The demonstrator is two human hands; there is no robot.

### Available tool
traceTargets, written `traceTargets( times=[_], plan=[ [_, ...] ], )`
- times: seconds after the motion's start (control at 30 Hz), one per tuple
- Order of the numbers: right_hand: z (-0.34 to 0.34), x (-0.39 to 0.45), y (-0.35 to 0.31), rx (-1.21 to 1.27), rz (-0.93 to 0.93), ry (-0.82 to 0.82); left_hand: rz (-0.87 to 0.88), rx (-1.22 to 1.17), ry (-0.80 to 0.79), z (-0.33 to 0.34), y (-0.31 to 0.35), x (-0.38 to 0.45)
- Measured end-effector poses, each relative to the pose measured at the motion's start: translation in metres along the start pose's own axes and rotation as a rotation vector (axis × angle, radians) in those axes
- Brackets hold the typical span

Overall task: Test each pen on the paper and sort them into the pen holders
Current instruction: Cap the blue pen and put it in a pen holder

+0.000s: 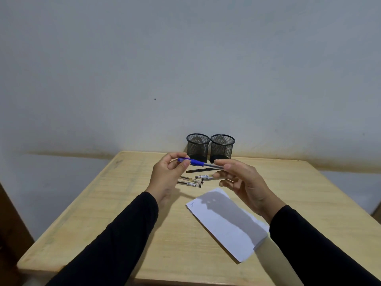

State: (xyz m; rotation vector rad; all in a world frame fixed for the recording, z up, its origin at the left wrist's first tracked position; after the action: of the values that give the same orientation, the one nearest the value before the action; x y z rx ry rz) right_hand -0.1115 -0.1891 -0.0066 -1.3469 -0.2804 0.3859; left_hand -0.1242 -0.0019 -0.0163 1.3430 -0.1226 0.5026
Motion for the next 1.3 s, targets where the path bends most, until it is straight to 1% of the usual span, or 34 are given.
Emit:
traceTargets(
  times=[0.07, 0.17, 0.3, 0.37, 0.43, 0.5, 0.57, 0.67, 0.77, 0.83, 0.93, 1.1, 1.3],
  plan=[
    [-0.003, 0.000, -0.009, -0.036, -0.002, -0.027, -0.014, -0.063, 0.025, -0.002, 0.002, 0.006],
    [-0.001, 0.004, -0.016, -0.213, 0.012, 0.044, 0.010, -0.088, 0.011, 0.004, 0.007, 0.015],
    [0.007, 0.019, -0.020, -0.314, 0.039, 0.063, 0.084, -0.051, -0.089, 0.026, 0.011, 0.026],
    [0.008, 0.030, -0.025, -0.396, 0.059, 0.099, 0.117, -0.034, -0.123, 0.034, 0.013, 0.036],
    [0.007, 0.045, -0.033, -0.476, 0.041, 0.144, 0.139, -0.013, -0.139, 0.040, 0.014, 0.051],
    [0.003, 0.063, -0.043, -0.461, -0.004, 0.209, 0.160, 0.015, -0.138, 0.042, 0.012, 0.071],
    [-0.004, 0.086, -0.054, -0.429, -0.053, 0.293, 0.181, 0.147, -0.116, 0.039, 0.004, 0.091],
    [-0.015, 0.124, -0.068, -0.443, -0.135, 0.420, 0.162, 0.437, -0.052, 0.031, -0.020, 0.119],
    [-0.020, 0.156, -0.078, -0.525, -0.227, 0.515, 0.081, 0.536, -0.027, 0.028, -0.050, 0.138],
    [-0.022, 0.176, -0.080, -0.603, -0.278, 0.560, 0.024, 0.535, -0.039, 0.027, -0.069, 0.146],
    [-0.025, 0.200, -0.073, -0.720, -0.300, 0.593, -0.026, 0.443, -0.071, 0.028, -0.092, 0.151],
    [-0.024, 0.224, -0.046, -0.933, -0.179, 0.549, -0.047, 0.345, -0.061, 0.026, -0.119, 0.156],
    [-0.022, 0.233, -0.024, -1.022, -0.100, 0.534, -0.011, 0.298, 0.020, 0.021, -0.125, 0.160]
  ],
)
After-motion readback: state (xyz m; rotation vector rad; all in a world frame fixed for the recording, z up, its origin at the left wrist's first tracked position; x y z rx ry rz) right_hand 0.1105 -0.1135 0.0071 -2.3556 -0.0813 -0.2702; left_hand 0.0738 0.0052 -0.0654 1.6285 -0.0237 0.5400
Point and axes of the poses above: each hand's wrist, its own x-axis towards the middle knuckle, its own z-axis out of the palm, y = z × x, the point moved 4 cm from there along x, towards the middle knuckle, and after that the axes turned 13 degrees about z, right-handed, at the moved point
